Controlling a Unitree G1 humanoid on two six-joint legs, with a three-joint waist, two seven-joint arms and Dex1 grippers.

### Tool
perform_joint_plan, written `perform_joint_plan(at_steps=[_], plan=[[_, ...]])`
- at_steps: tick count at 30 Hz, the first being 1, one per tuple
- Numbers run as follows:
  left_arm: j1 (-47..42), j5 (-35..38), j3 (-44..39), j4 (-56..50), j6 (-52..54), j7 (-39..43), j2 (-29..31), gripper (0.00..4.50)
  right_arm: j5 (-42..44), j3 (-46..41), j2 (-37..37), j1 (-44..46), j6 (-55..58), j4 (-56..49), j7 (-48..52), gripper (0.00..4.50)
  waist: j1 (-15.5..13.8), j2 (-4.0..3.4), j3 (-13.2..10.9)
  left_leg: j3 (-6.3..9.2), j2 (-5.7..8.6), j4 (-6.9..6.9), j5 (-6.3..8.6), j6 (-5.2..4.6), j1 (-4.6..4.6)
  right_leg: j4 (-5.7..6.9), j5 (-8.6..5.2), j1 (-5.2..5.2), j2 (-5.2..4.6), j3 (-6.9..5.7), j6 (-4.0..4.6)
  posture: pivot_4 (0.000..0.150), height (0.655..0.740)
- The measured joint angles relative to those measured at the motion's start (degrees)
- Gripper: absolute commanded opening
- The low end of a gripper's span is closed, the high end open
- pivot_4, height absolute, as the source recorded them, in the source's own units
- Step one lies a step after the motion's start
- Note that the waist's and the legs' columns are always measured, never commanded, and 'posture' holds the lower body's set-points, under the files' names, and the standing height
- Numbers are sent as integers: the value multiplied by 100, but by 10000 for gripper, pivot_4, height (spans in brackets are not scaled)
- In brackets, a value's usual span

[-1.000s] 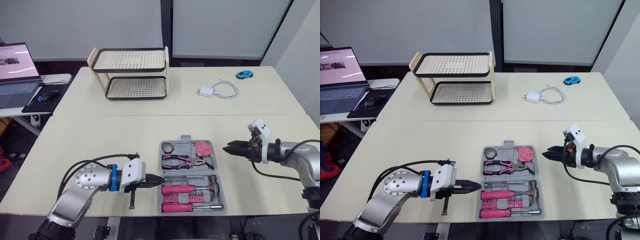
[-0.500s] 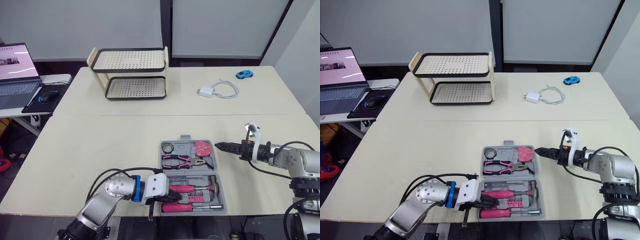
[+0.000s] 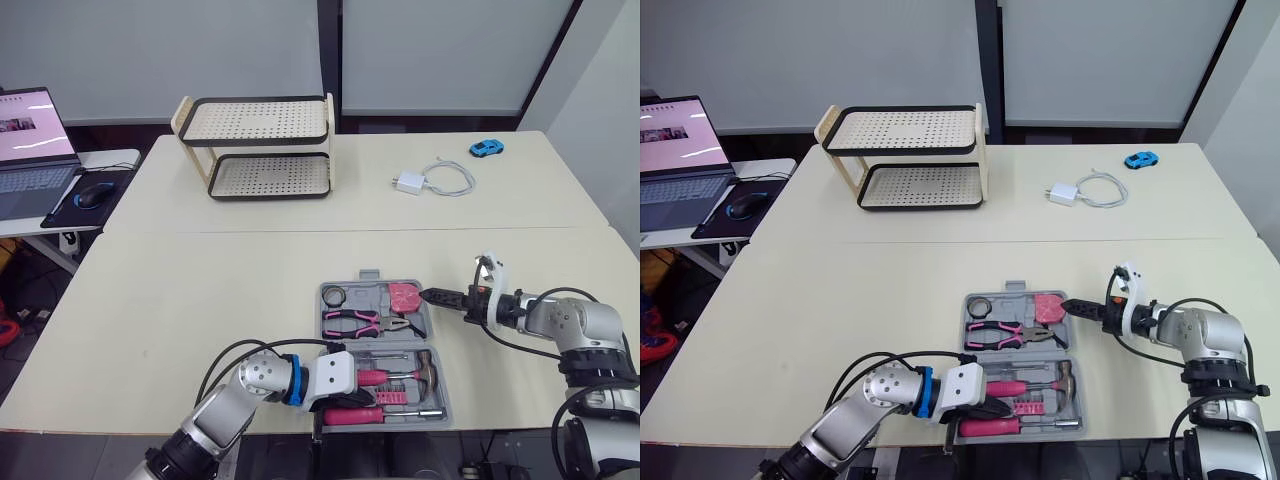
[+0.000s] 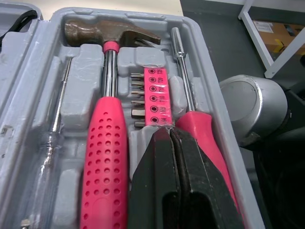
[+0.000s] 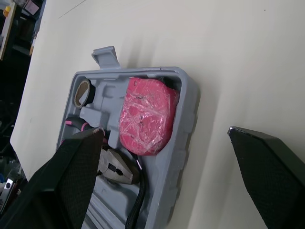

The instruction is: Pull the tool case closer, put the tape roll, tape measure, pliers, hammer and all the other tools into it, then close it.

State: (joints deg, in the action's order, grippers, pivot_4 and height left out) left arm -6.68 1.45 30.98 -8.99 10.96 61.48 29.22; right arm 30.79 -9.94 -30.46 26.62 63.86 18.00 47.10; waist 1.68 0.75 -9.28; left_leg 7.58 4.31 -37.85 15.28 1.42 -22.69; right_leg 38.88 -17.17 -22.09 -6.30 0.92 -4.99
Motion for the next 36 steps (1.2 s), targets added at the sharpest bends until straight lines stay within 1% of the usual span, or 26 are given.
perform_joint_plan(at_steps=[4,18,24,30,36], plan=[[15,-22,8,-108,95,-13,88,0,-23,22,51,94,-49,163,0,44682,0,-1,0,0,0,0,0,0,1,0,0,0,0,0,0,1500,7400],[-19,-176,88,-294,469,-222,94,0,-69,114,523,538,-472,1086,-5,44682,21,-4,14,-1,-3,2,0,0,14,0,0,7,4,2,0,1500,7400],[-16,-189,113,-349,508,-225,139,0,-53,8,825,594,-600,1218,-170,44682,30,-3,21,0,-5,4,1,0,19,1,0,8,7,4,0,1500,7400],[-49,-225,127,-339,499,-233,141,0,-37,-50,911,611,-630,1262,-204,44682,34,-4,26,0,-5,6,1,-1,23,1,0,10,9,4,0,1500,7400],[-68,-228,139,-308,452,-234,138,0,101,-298,982,600,-439,1262,-227,44682,34,-4,25,0,-5,6,1,-1,21,1,0,8,9,6,0,1500,7400]])
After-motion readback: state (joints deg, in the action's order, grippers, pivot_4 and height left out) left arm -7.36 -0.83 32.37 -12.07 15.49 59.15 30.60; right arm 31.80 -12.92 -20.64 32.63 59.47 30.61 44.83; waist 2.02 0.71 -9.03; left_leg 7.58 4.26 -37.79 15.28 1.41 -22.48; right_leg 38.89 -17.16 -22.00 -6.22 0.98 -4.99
